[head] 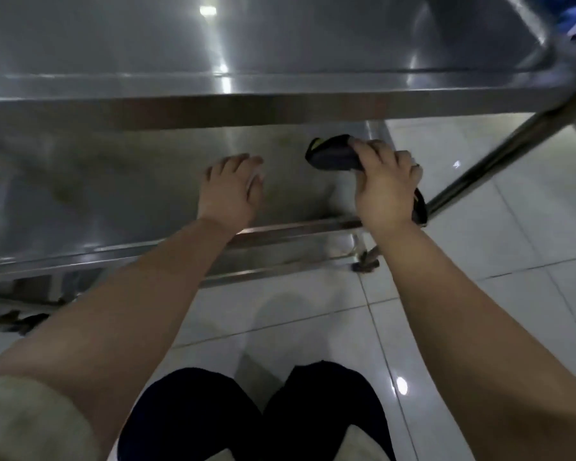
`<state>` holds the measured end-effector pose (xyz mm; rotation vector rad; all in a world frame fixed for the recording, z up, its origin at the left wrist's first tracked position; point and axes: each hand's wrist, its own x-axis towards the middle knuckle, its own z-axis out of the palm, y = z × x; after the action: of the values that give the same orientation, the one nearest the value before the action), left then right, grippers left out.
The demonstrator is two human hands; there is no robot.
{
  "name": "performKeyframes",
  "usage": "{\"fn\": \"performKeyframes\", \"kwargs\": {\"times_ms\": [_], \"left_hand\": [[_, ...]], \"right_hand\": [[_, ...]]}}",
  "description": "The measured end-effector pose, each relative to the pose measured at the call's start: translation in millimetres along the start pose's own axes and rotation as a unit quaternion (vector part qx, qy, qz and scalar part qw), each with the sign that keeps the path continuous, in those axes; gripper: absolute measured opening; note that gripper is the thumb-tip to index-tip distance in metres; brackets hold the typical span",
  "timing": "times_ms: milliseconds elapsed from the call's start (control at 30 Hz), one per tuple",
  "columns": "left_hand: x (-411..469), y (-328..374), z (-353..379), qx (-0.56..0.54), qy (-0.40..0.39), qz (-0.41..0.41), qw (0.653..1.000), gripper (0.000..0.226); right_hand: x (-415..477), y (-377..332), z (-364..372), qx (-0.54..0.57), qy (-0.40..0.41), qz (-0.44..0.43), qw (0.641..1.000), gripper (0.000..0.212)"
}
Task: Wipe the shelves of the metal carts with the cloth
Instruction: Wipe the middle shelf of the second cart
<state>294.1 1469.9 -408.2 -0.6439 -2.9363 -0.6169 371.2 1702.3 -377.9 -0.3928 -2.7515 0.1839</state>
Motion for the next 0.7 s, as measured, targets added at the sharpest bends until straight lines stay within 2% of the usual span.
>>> {"fn": "performKeyframes", "kwargs": {"times_ms": [100, 167, 267, 400, 500, 700], "left_hand": [[32.7, 8.7, 24.9, 0.028, 0.045, 0.061, 0.997, 0.047], [51.1, 17.9, 40.8, 0.046, 0.067, 0.091, 0.993, 0.042], [66.5, 36.7, 64.1, 0.049, 0.046, 0.081, 0.994, 0.035], [63.8, 44.8, 91.1, 0.057, -0.003, 0.077, 0.995, 0.04], [61.6, 39.9, 98.7, 0.077, 0.0, 0.071, 0.995, 0.042], [62.2, 1.9, 88.2, 0.114, 0.023, 0.053, 0.992, 0.048]], "right_hand": [[26.8, 35.0, 12.6, -0.091, -0.027, 0.07, 0.993, 0.047], [31.2, 48.8, 34.4, -0.088, -0.099, 0.104, 0.986, 0.054], [27.4, 66.3, 67.0, -0.072, -0.202, 0.114, 0.97, 0.058], [18.1, 86.0, 75.7, -0.036, -0.184, 0.052, 0.981, 0.055], [11.1, 97.4, 77.3, 0.008, -0.223, 0.017, 0.975, 0.055], [26.8, 104.2, 98.6, 0.001, -0.157, 0.067, 0.985, 0.048]]}}
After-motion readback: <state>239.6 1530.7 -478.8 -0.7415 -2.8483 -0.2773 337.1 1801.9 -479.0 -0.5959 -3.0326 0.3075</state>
